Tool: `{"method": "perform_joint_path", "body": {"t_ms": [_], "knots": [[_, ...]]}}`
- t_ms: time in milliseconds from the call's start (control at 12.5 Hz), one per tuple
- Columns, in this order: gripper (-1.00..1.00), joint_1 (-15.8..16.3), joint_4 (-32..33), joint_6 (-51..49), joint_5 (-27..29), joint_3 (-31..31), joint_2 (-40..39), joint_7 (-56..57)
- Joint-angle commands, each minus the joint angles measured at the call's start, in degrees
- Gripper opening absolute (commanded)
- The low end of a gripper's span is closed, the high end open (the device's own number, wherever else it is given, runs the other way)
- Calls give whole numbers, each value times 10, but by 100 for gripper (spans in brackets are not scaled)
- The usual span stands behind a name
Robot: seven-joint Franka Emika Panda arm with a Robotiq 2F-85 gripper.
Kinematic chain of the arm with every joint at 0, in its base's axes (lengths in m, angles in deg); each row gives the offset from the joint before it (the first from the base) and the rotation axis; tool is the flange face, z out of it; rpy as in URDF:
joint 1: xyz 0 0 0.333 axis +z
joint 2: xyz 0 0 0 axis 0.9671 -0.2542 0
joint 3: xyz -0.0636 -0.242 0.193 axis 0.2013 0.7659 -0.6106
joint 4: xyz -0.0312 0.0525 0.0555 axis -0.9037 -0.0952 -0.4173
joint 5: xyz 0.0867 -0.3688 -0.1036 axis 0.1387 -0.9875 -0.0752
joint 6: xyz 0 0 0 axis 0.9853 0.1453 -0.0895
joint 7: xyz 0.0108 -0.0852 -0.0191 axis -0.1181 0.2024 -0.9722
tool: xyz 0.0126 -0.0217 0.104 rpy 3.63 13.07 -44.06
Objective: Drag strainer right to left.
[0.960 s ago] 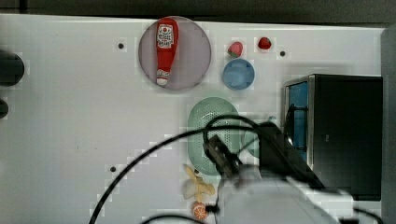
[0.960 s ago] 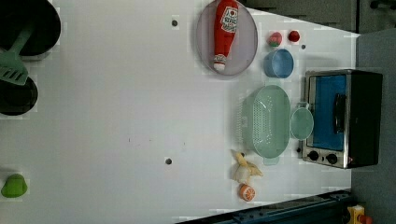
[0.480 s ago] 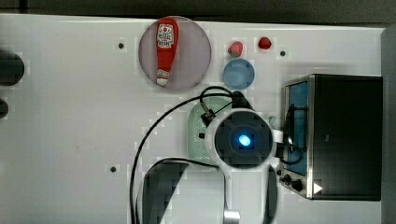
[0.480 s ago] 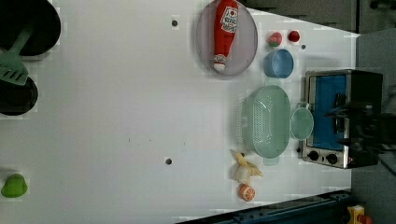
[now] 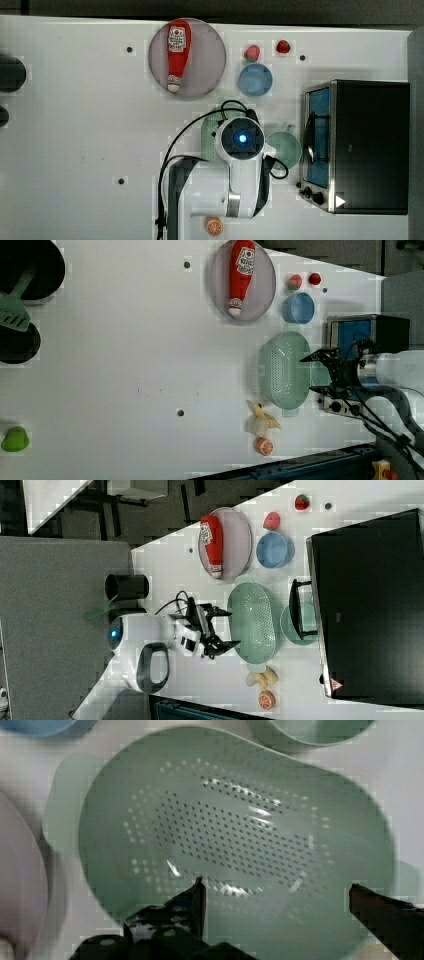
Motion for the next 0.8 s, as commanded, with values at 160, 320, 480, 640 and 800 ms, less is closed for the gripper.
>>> {"method": "perform_joint_path", "body": {"t_ms": [160,320,480,640,800], "knots": [[100,1,0,89,-2,-13,-70,-131],[100,4,1,134,-2,-19,-115,-148],[100,9,1,182,-2,-24,-151,-150],[100,18,1,217,-1,-25,-176,-173],[100,31,1,219,0,-28,-188,-197]]}}
